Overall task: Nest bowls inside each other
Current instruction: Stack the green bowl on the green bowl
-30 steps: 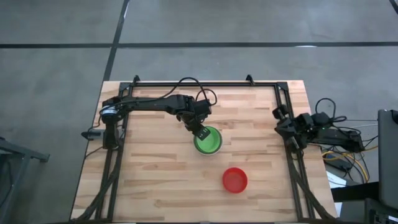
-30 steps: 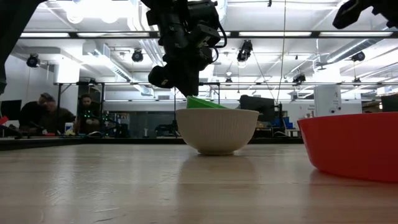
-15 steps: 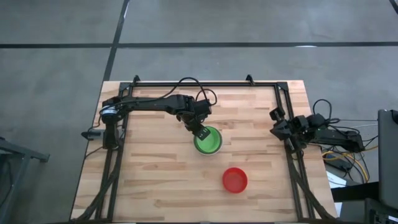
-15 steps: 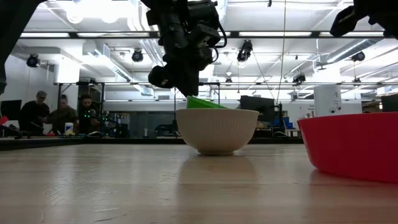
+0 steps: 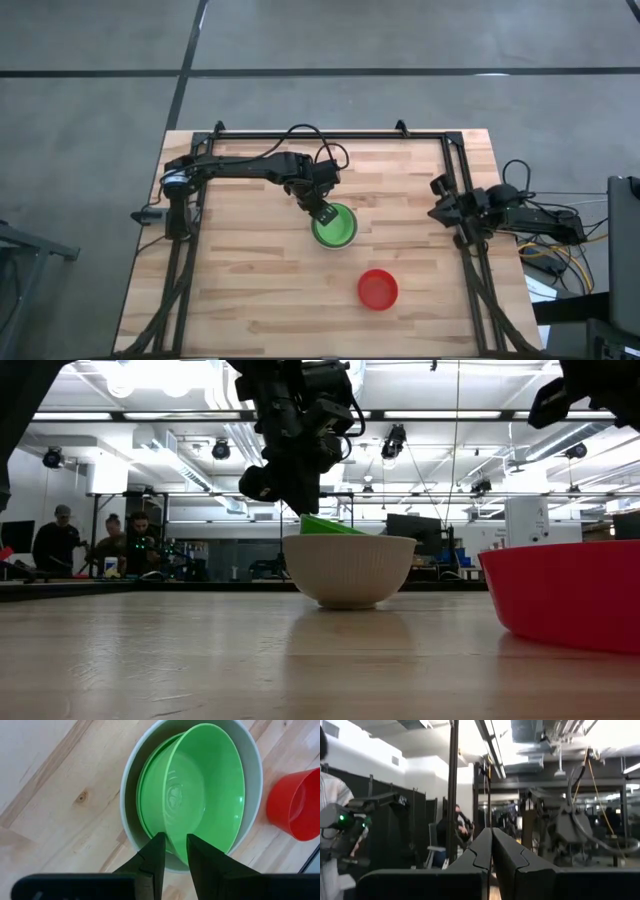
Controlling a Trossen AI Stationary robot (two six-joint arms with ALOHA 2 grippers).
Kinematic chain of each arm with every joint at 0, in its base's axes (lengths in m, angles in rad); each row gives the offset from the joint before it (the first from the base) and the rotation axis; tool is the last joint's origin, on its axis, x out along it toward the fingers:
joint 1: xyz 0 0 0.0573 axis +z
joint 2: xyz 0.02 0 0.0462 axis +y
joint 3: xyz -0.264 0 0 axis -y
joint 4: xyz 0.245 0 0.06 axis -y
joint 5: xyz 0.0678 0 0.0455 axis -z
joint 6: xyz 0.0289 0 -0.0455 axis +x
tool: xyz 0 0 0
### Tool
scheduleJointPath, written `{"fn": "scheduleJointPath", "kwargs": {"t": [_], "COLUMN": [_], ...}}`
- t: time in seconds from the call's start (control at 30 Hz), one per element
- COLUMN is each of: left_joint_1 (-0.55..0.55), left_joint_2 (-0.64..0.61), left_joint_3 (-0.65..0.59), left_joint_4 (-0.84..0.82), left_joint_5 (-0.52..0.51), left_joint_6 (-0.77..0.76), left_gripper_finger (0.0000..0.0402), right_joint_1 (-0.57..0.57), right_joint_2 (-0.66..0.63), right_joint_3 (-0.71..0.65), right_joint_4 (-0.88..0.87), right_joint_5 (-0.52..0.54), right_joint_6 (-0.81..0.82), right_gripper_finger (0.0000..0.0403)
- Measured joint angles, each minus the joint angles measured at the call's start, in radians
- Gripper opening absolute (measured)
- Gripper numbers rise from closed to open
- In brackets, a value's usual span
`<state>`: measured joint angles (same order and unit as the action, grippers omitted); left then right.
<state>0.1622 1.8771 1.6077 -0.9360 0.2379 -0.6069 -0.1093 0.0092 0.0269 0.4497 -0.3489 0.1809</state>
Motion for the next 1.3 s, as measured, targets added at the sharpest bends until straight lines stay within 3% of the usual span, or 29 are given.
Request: {"fn": "scheduleJointPath", "kwargs": {"t": [0.23, 0.53, 1.3], "left_joint_1": [0.0, 0.0, 0.0], "left_joint_2": [0.0, 0.0, 0.001], "left_joint_3": [0.0, -0.003, -0.074], "left_joint_4": [0.0, 0.0, 0.082], "left_joint_5": [0.0, 0.0, 0.015], "left_joint_6": [0.003, 0.009, -0.003], "left_gripper_finger": [0.0083, 0.0083, 0.0083], "right_joint_1": [0.0, 0.0, 0.0], "right_joint_2": [0.001, 0.0, 0.001], "right_joint_3": [0.0, 0.0, 0.0], "right_joint_4": [-0.08, -0.079, -0.163], "right_joint_5": [0.0, 0.0, 0.0], "right_joint_6": [-0.01, -0.135, -0.129], "right_gripper_finger": [0.0008, 0.0008, 0.0008]}}
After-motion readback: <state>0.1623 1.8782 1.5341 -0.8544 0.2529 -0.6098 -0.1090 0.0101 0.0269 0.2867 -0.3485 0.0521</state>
